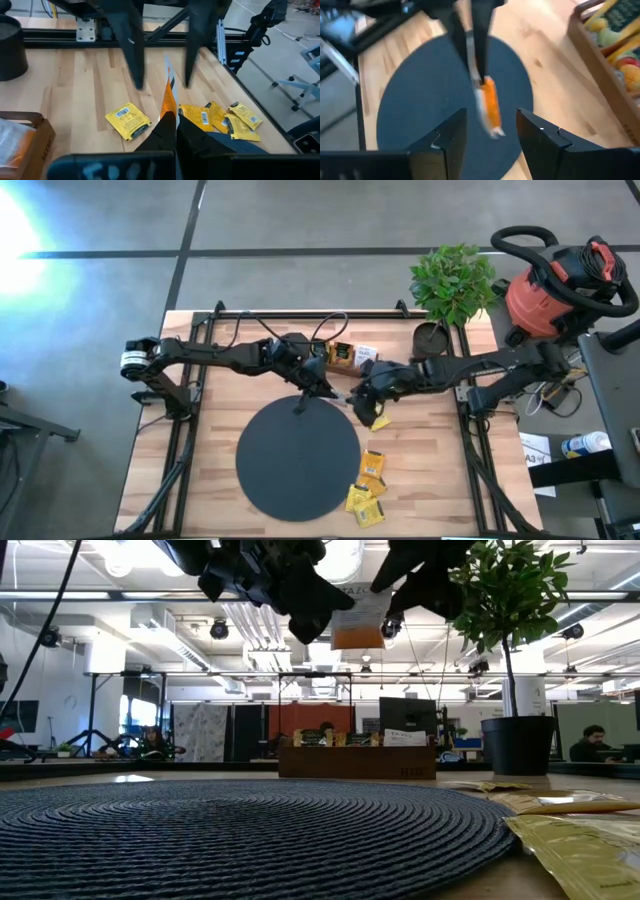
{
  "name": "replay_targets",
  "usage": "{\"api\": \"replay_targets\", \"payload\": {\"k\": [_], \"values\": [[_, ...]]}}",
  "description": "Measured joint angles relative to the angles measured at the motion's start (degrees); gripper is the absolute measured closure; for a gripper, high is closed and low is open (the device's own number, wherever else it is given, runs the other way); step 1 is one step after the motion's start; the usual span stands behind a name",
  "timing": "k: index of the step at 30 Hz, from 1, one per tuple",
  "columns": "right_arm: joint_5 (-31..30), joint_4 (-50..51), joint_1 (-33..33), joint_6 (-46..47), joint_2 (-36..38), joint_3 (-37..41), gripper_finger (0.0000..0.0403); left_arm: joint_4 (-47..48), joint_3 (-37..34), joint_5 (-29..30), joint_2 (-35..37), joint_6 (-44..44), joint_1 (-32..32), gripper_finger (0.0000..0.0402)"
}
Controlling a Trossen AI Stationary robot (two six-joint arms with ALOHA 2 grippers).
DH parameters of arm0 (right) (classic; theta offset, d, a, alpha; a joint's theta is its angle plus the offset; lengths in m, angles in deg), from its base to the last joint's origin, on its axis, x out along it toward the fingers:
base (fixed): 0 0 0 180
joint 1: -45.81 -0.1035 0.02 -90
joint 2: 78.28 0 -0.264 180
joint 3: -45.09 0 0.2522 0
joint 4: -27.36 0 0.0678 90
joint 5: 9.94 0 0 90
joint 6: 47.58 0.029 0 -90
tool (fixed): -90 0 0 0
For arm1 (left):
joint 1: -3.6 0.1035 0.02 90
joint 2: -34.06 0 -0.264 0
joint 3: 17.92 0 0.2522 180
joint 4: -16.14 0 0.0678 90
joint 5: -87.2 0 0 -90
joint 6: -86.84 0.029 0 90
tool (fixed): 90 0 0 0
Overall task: Pick & Place Tea
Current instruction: Put the white tea bag into the right section of the wooden organizer
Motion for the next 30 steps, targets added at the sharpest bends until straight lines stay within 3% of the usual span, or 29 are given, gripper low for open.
{"api": "replay_targets", "payload": {"k": [7, 17, 20, 23, 30], "values": [[0.49, 8.53, 0.33, -4.95, -5.66, -7.75, 0.0249, 0.10, -0.40, 0.61, 0.00, 0.75, 0.17, 0.0401], [2.38, 10.28, 1.97, -6.95, -6.84, -9.82, 0.0352, 0.35, -0.46, 0.69, -0.02, 1.11, 0.24, 0.0401], [2.50, 10.28, 1.99, -6.97, -6.83, -9.80, 0.0386, 0.34, -0.46, 2.16, -0.01, 1.18, 0.23, 0.0401], [2.40, 10.47, 2.21, -6.97, -6.83, -9.76, 0.0393, 0.25, -0.46, 5.47, -0.02, 1.49, 0.21, 0.0400], [-0.02, 14.10, 3.16, -6.96, -6.83, -9.71, 0.0394, 0.42, -0.46, 9.67, 0.05, 1.36, 0.13, 0.0329]]}}
